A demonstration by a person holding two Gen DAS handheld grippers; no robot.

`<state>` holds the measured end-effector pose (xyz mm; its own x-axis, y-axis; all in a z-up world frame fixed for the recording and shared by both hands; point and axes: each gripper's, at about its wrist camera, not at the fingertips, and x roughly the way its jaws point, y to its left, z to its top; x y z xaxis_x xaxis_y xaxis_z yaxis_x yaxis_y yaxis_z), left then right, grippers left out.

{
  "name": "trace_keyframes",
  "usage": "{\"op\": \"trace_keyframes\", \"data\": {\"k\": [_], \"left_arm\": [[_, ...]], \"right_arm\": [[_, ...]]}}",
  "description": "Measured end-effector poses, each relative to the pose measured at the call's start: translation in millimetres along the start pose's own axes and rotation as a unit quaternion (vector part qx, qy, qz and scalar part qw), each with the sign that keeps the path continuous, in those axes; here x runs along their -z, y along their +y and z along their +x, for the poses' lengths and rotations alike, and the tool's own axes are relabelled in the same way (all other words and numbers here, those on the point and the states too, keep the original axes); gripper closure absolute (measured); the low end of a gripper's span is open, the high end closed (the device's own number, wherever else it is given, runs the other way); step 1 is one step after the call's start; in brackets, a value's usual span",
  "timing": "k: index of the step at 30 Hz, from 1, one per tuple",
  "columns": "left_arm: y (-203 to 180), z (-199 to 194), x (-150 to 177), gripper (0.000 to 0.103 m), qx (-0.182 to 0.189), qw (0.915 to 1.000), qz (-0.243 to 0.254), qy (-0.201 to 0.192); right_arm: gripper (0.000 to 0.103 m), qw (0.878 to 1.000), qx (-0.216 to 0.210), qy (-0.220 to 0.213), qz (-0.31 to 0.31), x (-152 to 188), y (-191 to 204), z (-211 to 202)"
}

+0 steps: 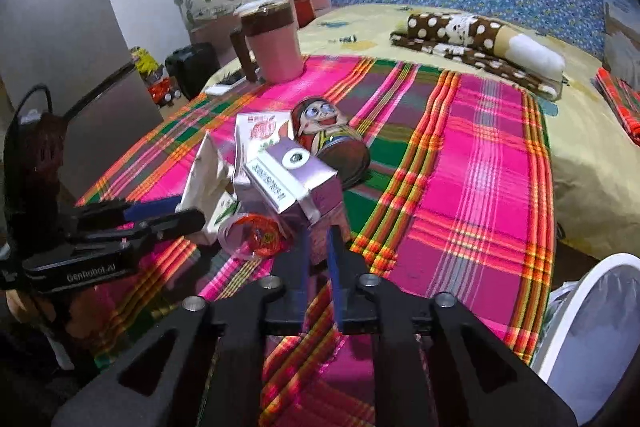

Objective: Collect trash
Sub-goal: 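Grasp the purple milk carton with the right gripper and lift it, then grasp the white paper bag with the left gripper while the right holds the carton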

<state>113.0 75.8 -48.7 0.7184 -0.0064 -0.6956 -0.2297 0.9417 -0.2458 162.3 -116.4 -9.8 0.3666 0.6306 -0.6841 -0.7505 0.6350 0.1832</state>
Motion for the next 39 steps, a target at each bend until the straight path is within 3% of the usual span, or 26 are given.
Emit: {"op": "trace_keyframes", "data": {"k": [1,3,15,17,18,21,32,39], "left_arm": [[0.1,-0.8,0.5,0.063,0.000,1.0000,0.000,0.000],[0.2,-2.0,1.6,0.063,0.000,1.0000,0.000,0.000],[2.4,-3.6,2.8,0.063,0.005,1.0000,0.002,0.000],[2.2,-3.8,2.8,0.063,0.006,1.0000,0.002,0.000],[2.3,-4.0,2.9,0.063,0.006,1.0000,0.002,0.000],[1.6,-4.4,3.3,0.063,0.005,1.0000,0.002,-0.001],[-9.3,-20.2,7.5,0.064,0.013,0.9998,0.013,-0.012],[-21.3,-32.6,12.0,0.065,0.031,0.9991,0.027,-0.014]], "right_arm": [[0.049,1.000,-0.001,-0.006,-0.003,-1.4,0.7,-1.6],[0.043,1.000,-0.005,-0.012,-0.011,-4.9,3.8,-2.9],[0.043,0.999,-0.004,0.011,-0.039,-18.8,8.6,25.5],[0.048,0.999,-0.007,0.011,-0.034,-17.5,9.4,25.3],[0.054,0.999,-0.009,0.011,-0.031,-16.3,9.2,23.9],[0.056,1.000,0.001,0.006,-0.021,-12.6,9.4,16.3],[0.057,0.998,0.042,-0.024,0.048,12.1,6.6,-22.9],[0.057,0.995,0.046,-0.030,0.078,30.6,7.8,-43.8]]}}
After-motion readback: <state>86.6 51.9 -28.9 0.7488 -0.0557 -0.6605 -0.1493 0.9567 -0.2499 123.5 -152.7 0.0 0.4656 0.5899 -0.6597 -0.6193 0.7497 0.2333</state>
